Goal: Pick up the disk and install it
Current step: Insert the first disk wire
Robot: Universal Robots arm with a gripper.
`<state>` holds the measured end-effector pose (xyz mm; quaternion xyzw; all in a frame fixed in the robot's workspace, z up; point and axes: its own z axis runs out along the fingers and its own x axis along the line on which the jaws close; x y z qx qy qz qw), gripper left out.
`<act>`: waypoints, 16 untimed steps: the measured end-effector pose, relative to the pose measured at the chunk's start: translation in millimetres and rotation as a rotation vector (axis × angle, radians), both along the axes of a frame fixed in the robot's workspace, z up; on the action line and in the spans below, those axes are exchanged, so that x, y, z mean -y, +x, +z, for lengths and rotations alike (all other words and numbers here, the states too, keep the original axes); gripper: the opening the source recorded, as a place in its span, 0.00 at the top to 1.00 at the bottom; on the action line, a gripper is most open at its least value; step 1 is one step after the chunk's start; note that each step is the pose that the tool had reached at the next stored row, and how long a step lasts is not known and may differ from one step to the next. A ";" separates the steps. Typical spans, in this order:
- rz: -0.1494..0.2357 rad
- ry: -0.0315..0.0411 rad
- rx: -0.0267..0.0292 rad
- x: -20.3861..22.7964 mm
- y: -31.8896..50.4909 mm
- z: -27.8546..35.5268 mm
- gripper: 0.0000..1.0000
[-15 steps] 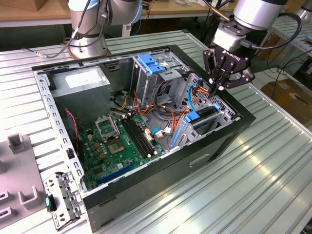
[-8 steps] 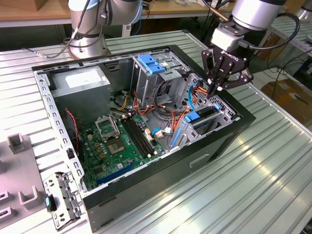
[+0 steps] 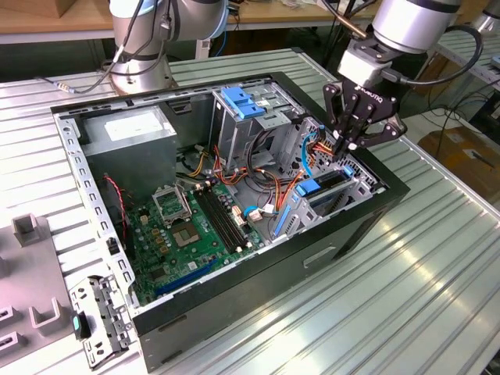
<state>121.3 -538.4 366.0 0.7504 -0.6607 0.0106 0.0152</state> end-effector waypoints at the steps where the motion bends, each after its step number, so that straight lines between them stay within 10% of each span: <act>1: -0.028 0.0000 0.0000 0.0 0.0 -0.8 0.84; 16: -0.104 0.0002 0.0000 4.8 -3.7 -10.3 0.84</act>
